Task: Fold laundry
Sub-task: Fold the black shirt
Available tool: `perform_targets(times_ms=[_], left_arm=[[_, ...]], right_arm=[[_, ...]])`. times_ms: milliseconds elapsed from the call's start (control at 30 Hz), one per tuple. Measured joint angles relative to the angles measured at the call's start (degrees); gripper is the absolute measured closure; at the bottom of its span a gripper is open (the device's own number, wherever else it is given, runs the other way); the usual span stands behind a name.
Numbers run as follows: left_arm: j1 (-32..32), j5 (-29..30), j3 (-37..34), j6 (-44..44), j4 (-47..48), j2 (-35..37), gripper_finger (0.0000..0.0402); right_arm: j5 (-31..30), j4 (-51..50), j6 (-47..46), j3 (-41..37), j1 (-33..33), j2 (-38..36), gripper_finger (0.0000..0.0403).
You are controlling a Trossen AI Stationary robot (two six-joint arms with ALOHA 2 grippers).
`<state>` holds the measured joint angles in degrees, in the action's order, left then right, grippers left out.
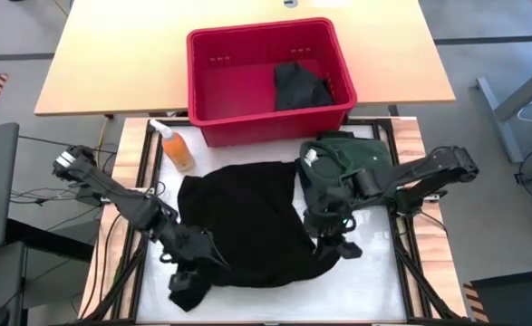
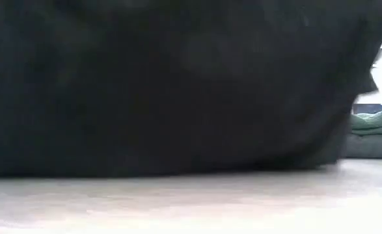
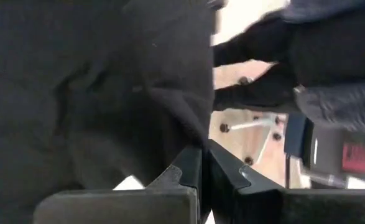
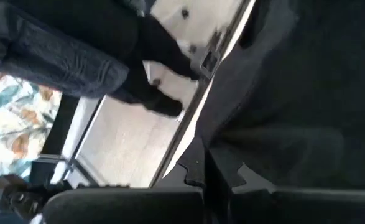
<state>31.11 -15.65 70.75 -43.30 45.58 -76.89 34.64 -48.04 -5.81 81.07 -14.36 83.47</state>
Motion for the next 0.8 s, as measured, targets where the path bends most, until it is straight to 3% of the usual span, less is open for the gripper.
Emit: perform_targets(times_ms=[167,467,600,800], left_arm=[[2.8,3.0,-11.2,-10.2,-11.8,0.5,0.0401],[8.3,5.6,-21.7,-26.3,-9.4,0.0,0.0395],[9.6,5.8,-22.1,-26.4,-9.5,0.0,0.0358],[9.4,6.6,-21.7,-26.4,-10.8,3.9,0.0272]], right_arm=[[1.3,6.1,-0.4,-7.9,1.8,1.2,0.0384],[0.0,13.9,3.9,-8.7,5.6,7.2,0.0381],[3.5,18.6,7.1,-8.7,6.5,9.3,0.0382],[8.5,20.0,10.4,-8.7,7.5,10.7,0.0381]])
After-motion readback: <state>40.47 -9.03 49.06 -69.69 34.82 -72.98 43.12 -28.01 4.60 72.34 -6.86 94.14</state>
